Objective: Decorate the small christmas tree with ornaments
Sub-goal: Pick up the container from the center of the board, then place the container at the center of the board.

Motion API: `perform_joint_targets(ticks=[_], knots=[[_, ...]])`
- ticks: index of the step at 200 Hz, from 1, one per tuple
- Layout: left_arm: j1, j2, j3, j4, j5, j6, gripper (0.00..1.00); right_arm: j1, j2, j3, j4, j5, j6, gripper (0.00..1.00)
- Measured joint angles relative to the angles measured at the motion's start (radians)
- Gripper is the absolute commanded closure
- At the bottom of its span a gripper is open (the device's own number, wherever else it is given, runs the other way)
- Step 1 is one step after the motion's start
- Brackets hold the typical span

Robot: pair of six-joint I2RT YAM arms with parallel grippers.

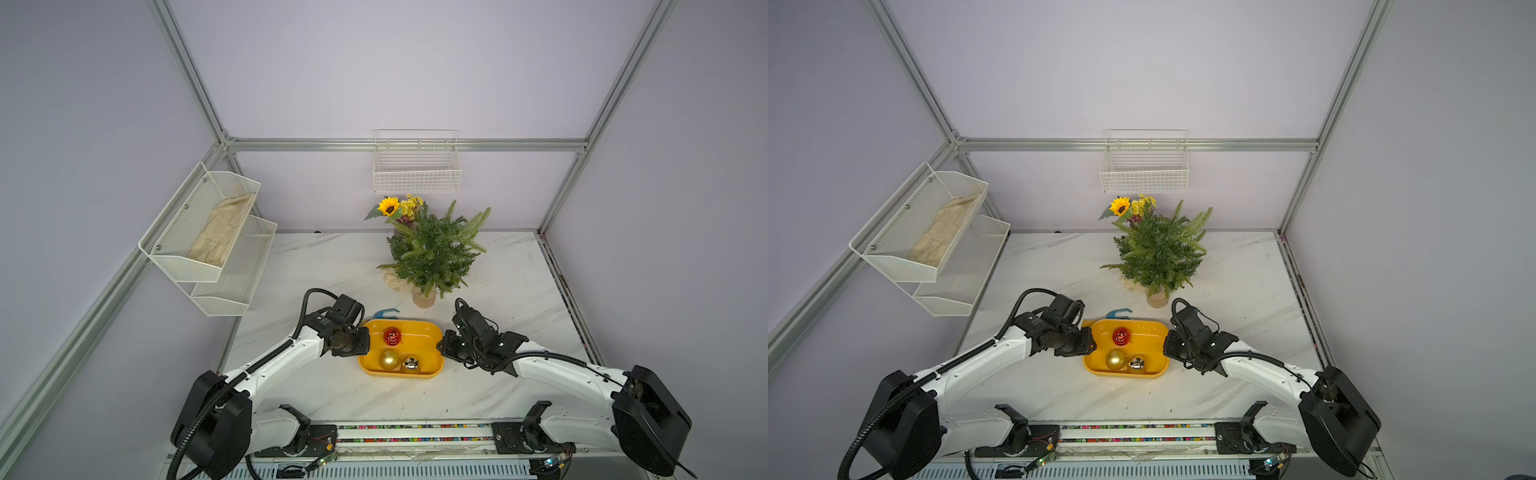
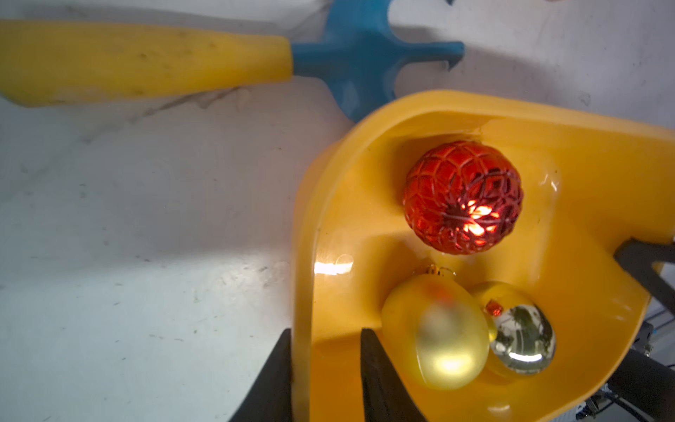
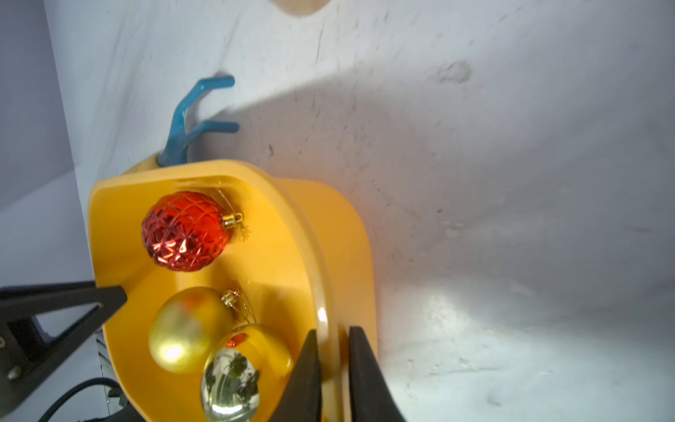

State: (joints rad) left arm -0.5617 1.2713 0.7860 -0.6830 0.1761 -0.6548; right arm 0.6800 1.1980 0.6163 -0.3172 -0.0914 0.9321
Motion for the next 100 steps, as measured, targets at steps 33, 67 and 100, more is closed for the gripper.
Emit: perform_joint_targets(ticks=[33,67,100], knots=[[-0.110,0.044,0.000,0.051,0.006,-0.062,0.74,-0.077,-0.069,-0.004,-0.084,0.010,-0.061,0.84],[-0.186,0.087,0.000,0.064,0.000,-0.113,0.73,-0.089,-0.075,-0.009,-0.163,0.024,-0.090,0.82],[-0.222,0.088,0.000,0.075,-0.006,-0.156,0.63,-0.089,-0.103,-0.020,-0.209,0.040,-0.085,0.76]])
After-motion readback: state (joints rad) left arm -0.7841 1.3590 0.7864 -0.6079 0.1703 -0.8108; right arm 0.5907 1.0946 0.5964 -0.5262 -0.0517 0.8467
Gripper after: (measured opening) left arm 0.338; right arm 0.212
